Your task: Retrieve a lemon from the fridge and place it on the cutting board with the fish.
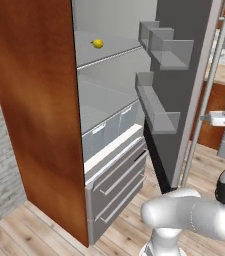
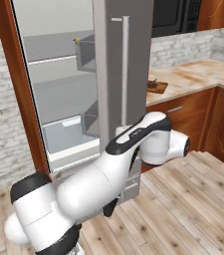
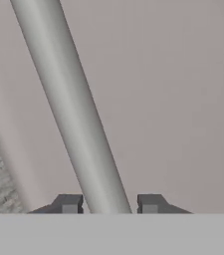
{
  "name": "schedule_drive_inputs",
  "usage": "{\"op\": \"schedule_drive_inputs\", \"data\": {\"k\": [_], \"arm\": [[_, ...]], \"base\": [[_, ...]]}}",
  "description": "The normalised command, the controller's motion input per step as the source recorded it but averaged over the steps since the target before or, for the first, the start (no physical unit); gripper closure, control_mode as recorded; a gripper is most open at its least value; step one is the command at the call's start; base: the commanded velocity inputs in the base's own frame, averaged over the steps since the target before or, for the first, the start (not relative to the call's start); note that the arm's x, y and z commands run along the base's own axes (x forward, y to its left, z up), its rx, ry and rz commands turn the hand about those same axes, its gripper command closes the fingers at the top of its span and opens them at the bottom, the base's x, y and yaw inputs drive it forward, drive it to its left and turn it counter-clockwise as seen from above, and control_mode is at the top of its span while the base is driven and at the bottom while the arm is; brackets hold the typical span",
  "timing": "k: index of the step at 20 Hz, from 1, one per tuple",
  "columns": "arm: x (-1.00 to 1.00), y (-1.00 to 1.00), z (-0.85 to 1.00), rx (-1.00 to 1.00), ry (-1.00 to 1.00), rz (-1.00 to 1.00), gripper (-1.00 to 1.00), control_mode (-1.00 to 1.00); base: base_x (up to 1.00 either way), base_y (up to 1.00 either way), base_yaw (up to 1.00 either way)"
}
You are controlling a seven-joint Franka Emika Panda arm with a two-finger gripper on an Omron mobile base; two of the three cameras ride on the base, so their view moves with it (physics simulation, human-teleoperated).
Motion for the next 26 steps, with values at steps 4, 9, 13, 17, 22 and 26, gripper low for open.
{"op": "schedule_drive_inputs", "data": {"k": [4, 9, 13, 17, 22, 26], "arm": [[0.0, -0.12, 0.05, 0.0, 0.0, 0.11, -1.0, -1.0], [0.0, 0.0, 0.0, 0.0, 0.0, 0.0, -1.0, -1.0], [0.01, -0.13, 0.0, 0.0, 0.0, 0.01, -1.0, -1.0], [0.0, -0.24, 0.0, 0.0, 0.0, 0.0, -1.0, -1.0], [-0.43, -0.17, 0.0, 0.0, 0.0, -0.02, -1.0, -1.0], [-0.77, 0.0, 0.15, -0.09, 0.02, -0.18, -1.0, -1.0]], "base": [[0.0, 0.0, 0.0], [0.0, 0.0, 0.0], [0.0, 0.0, 0.0], [0.0, 0.0, 0.0], [0.0, 0.0, 0.0], [0.0, 0.0, 0.0]]}}
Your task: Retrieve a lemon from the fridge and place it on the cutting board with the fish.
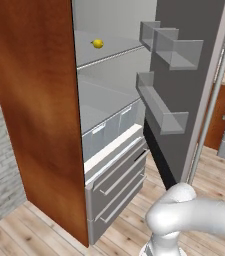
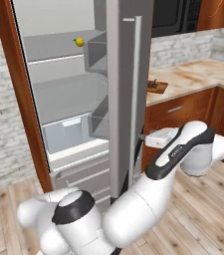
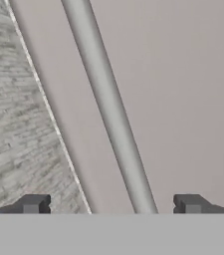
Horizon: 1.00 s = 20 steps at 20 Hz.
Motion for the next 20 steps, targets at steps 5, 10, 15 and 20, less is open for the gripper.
{"op": "schedule_drive_inputs", "data": {"k": [5, 10, 15, 20], "arm": [[-1.0, 0.0, 0.03, -0.07, 0.0, -0.44, -1.0, -1.0], [-1.0, 0.01, 0.0, -0.08, -0.03, -0.48, -1.0, -1.0], [-0.71, 0.66, 0.28, -0.25, 0.0, -0.36, -1.0, -1.0], [-0.1, 0.97, 0.43, -0.42, 0.07, -0.26, -1.0, -1.0]], "base": [[0.0, 0.0, 0.0], [0.0, 0.0, 0.0], [0.0, 0.0, 0.0], [0.0, 0.0, 0.0]]}}
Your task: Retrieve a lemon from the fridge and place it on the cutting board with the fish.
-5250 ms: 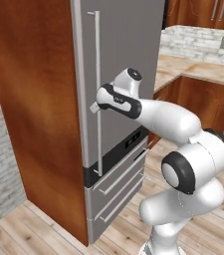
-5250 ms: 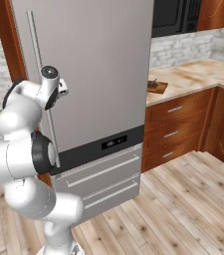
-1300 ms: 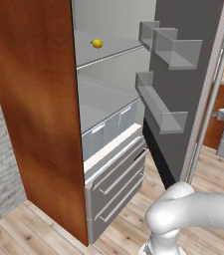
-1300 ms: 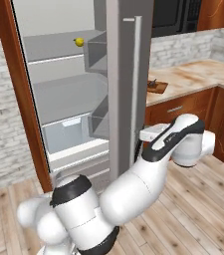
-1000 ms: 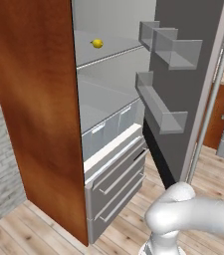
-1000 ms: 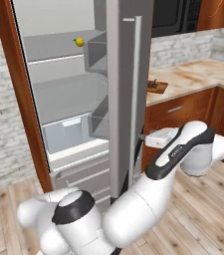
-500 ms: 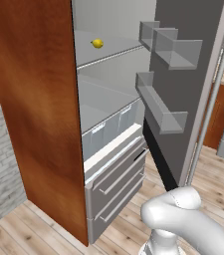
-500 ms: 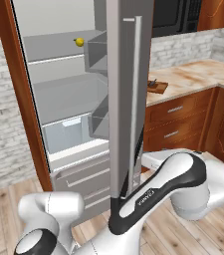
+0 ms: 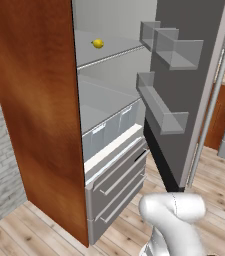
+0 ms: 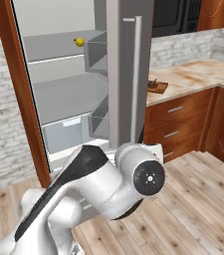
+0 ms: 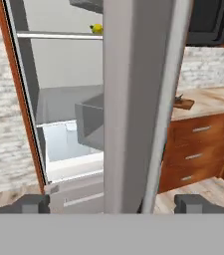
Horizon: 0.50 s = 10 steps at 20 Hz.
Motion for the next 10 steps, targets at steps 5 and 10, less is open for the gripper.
{"op": "schedule_drive_inputs", "data": {"k": [5, 10], "arm": [[-0.09, 0.85, 0.28, -0.4, 0.03, -0.23, -1.0, -1.0], [-0.03, 0.93, 0.05, -0.44, 0.24, -0.25, -1.0, -1.0]], "base": [[0.0, 0.0, 0.0], [0.0, 0.0, 0.0]]}}
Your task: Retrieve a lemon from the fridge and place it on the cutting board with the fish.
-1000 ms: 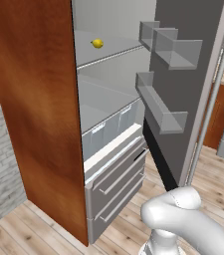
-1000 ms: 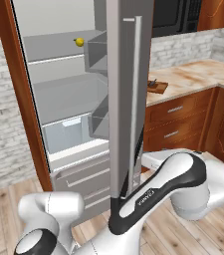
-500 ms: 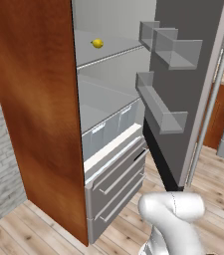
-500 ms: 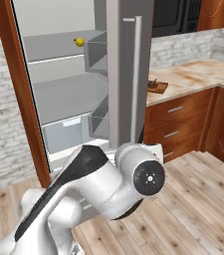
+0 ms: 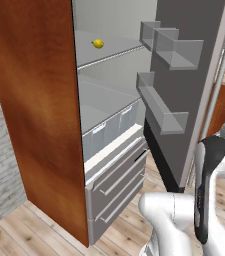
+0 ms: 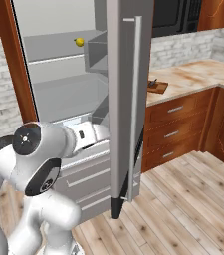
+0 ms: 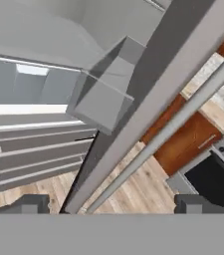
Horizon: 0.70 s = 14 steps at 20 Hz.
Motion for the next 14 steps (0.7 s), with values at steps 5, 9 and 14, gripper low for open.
{"op": "schedule_drive_inputs", "data": {"k": [5, 9, 14], "arm": [[0.01, 0.99, 0.02, -0.45, 0.29, -0.17, -1.0, -1.0], [0.0, 0.55, -0.02, -0.32, 0.2, -0.09, -1.0, -1.0], [0.14, 0.03, -0.23, -0.08, 0.21, 0.0, -1.0, -1.0]], "base": [[0.0, 0.0, 0.0], [0.0, 0.0, 0.0], [0.0, 0.0, 0.0]]}}
